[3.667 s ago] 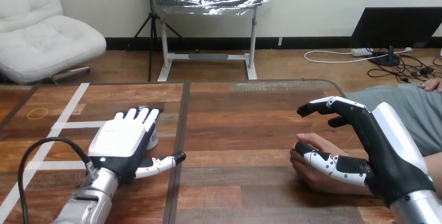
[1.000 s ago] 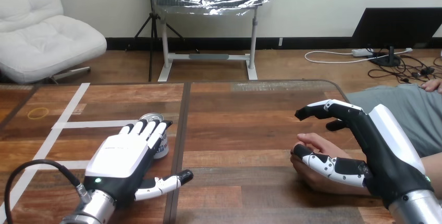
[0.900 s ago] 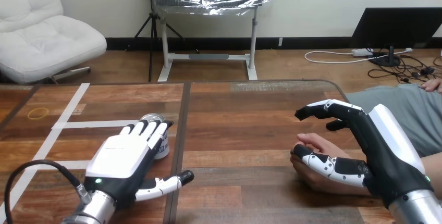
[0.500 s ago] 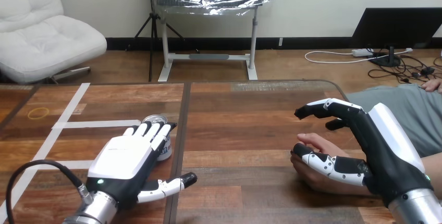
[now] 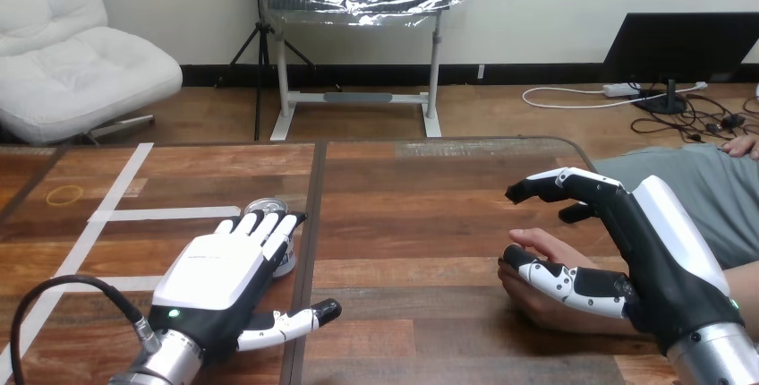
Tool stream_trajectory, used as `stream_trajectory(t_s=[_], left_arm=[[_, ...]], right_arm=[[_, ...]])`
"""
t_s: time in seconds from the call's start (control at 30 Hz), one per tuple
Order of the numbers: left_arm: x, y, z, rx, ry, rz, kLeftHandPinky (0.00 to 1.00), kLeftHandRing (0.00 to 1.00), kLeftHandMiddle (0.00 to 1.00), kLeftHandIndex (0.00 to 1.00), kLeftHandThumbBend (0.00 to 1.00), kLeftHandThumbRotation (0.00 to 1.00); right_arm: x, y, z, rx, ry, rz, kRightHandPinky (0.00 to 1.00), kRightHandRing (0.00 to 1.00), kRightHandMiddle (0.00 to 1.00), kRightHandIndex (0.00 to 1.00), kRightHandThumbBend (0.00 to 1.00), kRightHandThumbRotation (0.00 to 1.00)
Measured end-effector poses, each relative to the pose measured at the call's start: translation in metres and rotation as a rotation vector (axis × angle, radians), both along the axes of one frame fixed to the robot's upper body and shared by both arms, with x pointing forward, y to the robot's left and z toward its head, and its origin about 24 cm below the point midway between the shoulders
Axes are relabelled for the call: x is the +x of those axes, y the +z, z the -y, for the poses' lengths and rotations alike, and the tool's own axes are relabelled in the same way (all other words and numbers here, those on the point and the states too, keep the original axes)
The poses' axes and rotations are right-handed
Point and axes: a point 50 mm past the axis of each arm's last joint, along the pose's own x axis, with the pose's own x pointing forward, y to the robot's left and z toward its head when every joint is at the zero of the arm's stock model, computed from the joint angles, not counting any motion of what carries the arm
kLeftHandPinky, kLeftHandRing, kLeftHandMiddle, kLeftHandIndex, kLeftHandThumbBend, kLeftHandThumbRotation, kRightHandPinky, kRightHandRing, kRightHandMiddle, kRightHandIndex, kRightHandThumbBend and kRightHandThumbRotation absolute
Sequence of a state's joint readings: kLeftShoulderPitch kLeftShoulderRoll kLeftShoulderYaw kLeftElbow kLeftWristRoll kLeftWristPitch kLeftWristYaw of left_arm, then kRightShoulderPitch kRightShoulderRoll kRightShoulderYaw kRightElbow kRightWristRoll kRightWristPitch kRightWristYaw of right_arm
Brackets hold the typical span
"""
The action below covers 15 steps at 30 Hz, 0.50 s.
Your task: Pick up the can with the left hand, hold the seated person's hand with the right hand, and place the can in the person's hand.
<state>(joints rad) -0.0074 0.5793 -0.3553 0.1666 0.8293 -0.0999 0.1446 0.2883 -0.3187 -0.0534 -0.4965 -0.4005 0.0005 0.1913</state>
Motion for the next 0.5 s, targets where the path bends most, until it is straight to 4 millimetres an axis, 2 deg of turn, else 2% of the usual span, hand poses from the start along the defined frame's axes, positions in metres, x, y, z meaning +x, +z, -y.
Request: stream_trajectory(t_s=[0.5], left_arm=[[-0.0007, 0.0019, -0.0017, 0.001, 0.005, 0.007, 1.00, 1.00, 1.00, 1.00, 0.62, 1.00]], right_arm=[[0.0004, -0.0001, 0.0002, 0.000, -0.002, -0.004, 0.71, 0.78, 0.76, 0.67, 0.56, 0.00]])
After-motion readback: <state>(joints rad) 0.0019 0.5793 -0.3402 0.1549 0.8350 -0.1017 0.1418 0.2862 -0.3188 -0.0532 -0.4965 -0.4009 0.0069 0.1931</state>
